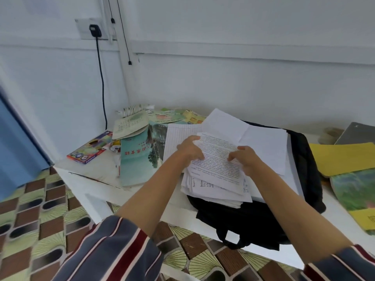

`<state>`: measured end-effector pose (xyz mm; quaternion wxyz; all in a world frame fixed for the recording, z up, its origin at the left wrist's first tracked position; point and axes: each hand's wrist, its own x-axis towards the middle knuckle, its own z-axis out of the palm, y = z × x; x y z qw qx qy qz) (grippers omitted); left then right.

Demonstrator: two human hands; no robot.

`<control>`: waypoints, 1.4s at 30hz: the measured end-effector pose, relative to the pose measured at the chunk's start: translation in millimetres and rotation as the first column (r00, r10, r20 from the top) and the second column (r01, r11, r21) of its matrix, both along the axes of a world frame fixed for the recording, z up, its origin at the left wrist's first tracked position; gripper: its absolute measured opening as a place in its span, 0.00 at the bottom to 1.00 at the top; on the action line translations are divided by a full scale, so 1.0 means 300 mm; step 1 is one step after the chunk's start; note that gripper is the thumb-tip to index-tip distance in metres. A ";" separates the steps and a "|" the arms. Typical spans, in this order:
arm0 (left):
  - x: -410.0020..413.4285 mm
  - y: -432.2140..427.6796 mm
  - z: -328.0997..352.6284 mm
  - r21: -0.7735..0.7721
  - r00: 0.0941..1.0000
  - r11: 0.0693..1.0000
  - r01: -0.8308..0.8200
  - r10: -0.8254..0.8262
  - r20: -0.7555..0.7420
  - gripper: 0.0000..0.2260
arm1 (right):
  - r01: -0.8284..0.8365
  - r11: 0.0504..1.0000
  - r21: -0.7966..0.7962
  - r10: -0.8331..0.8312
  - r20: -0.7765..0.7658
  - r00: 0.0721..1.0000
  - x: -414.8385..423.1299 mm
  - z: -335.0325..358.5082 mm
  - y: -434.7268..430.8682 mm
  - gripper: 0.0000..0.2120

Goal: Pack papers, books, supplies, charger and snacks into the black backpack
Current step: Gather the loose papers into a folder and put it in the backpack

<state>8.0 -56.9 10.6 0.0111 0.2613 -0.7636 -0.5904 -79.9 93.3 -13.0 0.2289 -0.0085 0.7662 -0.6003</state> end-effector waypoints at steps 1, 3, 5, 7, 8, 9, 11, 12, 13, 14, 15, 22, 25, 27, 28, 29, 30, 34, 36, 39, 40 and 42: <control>0.007 -0.001 0.013 0.042 1.000 0.999 0.003 -0.002 -0.017 0.32 | -0.003 1.000 -0.007 0.003 0.013 1.000 -0.005 0.003 0.000 0.33; 0.020 -0.010 0.040 0.095 0.998 0.995 0.015 -0.009 -0.060 0.29 | -0.010 1.000 -0.029 0.011 0.015 1.000 -0.010 0.019 -0.005 0.32; 0.029 -0.031 0.072 0.120 0.990 0.993 -0.004 0.021 -0.140 0.28 | 0.003 0.996 -0.084 -0.006 -0.036 0.999 -0.010 0.048 -0.018 0.30; 0.028 -0.065 0.099 0.156 0.971 0.987 -0.045 0.080 -0.226 0.27 | 0.004 0.989 -0.148 -0.020 -0.112 0.993 -0.011 0.087 -0.040 0.29; 0.025 -0.085 0.108 0.176 0.959 0.983 -0.060 0.105 -0.262 0.27 | -0.012 0.984 -0.179 -0.014 -0.140 0.990 -0.012 0.108 -0.056 0.28; 0.021 -0.105 0.117 0.186 0.949 0.980 -0.067 0.120 -0.290 0.27 | -0.031 0.977 -0.209 -0.002 -0.156 0.988 -0.016 0.124 -0.075 0.28; 0.013 -0.146 0.123 0.194 0.935 0.978 -0.081 0.141 -0.324 0.27 | -0.067 0.967 -0.244 0.027 -0.165 0.986 -0.027 0.138 -0.122 0.29; 0.006 -0.167 0.119 0.194 0.932 0.976 -0.099 0.159 -0.327 0.27 | -0.079 0.967 -0.243 0.038 -0.169 0.985 -0.033 0.138 -0.149 0.29; 0.001 -0.186 0.113 0.182 0.931 0.975 -0.125 0.179 -0.320 0.27 | -0.084 0.971 -0.225 0.045 -0.175 0.984 -0.040 0.135 -0.177 0.30; -0.005 -0.204 0.105 0.156 0.934 0.976 -0.152 0.193 -0.299 0.27 | -0.088 0.978 -0.188 0.053 -0.182 0.982 -0.046 0.129 -0.204 0.30; -0.008 -0.216 0.095 0.117 0.944 0.978 -0.174 0.200 -0.262 0.27 | -0.097 0.986 -0.134 0.071 -0.185 0.980 -0.051 0.118 -0.228 0.31; -0.042 -0.244 0.029 -0.085 0.990 0.988 -0.129 0.125 -0.061 0.24 | -0.085 0.994 0.074 0.097 -0.185 0.978 -0.067 0.045 -0.312 0.33; -0.062 -0.255 0.010 -0.103 0.990 0.986 -0.130 0.124 -0.063 0.23 | -0.052 0.997 0.064 0.063 -0.179 0.982 -0.074 0.035 -0.313 0.32; -0.073 -0.260 0.001 -0.139 0.991 0.982 -0.128 0.121 -0.054 0.23 | -0.041 0.998 0.057 0.051 -0.176 0.983 -0.080 0.031 -0.314 0.32; -0.078 -0.262 -0.002 -0.166 0.992 0.979 -0.121 0.115 -0.047 0.23 | -0.036 0.998 0.055 0.045 -0.173 0.984 -0.080 0.030 -0.314 0.32; -0.081 -0.263 -0.005 -0.191 0.993 0.975 -0.113 0.107 -0.039 0.23 | -0.029 0.998 0.053 0.037 -0.169 0.985 -0.080 0.027 -0.314 0.32; -0.083 -0.264 -0.007 -0.208 0.994 0.972 -0.107 0.102 -0.033 0.22 | -0.021 0.999 0.048 0.029 -0.163 0.986 -0.080 0.025 -0.313 0.32; -0.088 -0.262 -0.010 -0.236 0.995 0.967 -0.097 0.091 -0.035 0.22 | 0.002 0.999 0.033 0.003 -0.149 0.989 -0.082 0.016 -0.305 0.33; -0.088 -0.259 -0.010 -0.232 0.996 0.969 -0.090 0.083 -0.039 0.22 | -0.003 1.000 0.031 0.007 -0.130 0.991 -0.084 0.018 -0.305 0.33; -0.083 -0.259 -0.008 -0.228 0.997 0.971 -0.077 0.072 -0.030 0.22 | -0.012 1.000 -0.023 0.011 -0.059 0.998 -0.088 0.031 -0.303 0.33; -0.082 -0.261 -0.007 -0.224 0.997 0.972 -0.071 0.067 -0.024 0.22 | -0.006 0.999 -0.052 0.005 -0.031 0.999 -0.089 0.036 -0.300 0.33; -0.081 -0.262 -0.003 -0.206 0.998 0.976 -0.068 0.067 -0.014 0.22 | 0.007 0.997 -0.083 -0.006 0.013 1.000 -0.090 0.046 -0.295 0.34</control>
